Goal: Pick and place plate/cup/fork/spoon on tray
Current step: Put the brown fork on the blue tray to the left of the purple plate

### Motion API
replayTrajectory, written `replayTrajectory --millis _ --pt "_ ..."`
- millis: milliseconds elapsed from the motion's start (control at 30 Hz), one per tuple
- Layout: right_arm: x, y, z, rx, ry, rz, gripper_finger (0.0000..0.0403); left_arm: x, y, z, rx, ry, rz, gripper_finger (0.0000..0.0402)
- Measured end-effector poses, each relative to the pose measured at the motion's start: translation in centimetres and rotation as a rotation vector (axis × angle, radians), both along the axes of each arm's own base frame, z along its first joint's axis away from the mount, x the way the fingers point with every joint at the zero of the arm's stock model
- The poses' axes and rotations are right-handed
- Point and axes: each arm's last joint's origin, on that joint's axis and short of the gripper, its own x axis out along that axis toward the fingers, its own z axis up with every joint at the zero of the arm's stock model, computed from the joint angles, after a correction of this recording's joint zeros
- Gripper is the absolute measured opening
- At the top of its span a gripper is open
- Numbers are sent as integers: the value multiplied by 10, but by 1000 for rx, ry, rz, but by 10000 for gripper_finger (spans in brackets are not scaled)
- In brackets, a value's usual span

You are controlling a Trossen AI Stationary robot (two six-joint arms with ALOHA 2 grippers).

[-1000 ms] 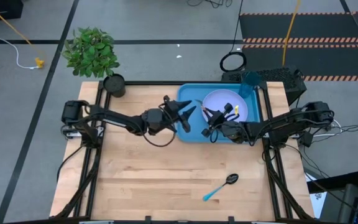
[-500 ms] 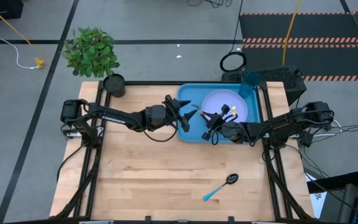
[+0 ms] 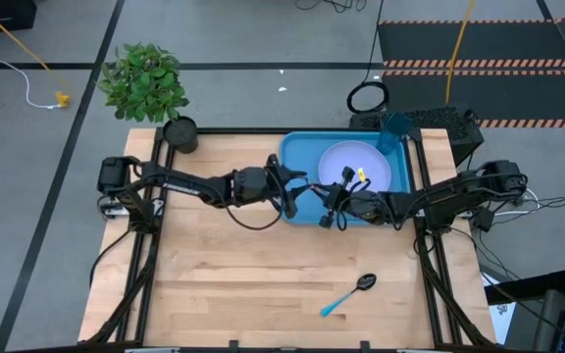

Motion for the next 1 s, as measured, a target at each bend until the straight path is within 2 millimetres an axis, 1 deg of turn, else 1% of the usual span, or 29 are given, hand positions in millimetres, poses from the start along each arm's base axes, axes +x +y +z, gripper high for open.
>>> replayTrajectory --millis 133,333,400,467,533,600,733,833,900,1000 --pt "0 0 0 -1 -6 -8 20 1 0 -4 4 20 -20 132" --pt "0 -1 1 -2 -12 -31 20 1 4 0 36 -11 -31 35" --pt "0 -1 2 -6 -22 -36 20 2 7 3 42 -47 -78 15" --pt "0 -1 2 -8 -18 -31 20 2 10 7 39 -92 -124 12" --pt "0 -1 2 -9 -12 -31 20 2 13 9 38 -108 -153 13" --pt "0 -1 2 -14 -10 -28 20 1 16 9 38 -110 -170 6" --pt "-1 -1 3 -9 -14 -28 20 1 22 8 17 -102 -205 6" --pt "-1 -1 3 -9 -16 -25 16 0 24 4 -3 -61 -212 7" --pt "-1 -2 3 -8 -18 -26 16 -1 26 2 -3 -33 -218 11" --pt "0 -4 3 13 -20 12 15 -1 26 1 11 -23 -261 31"
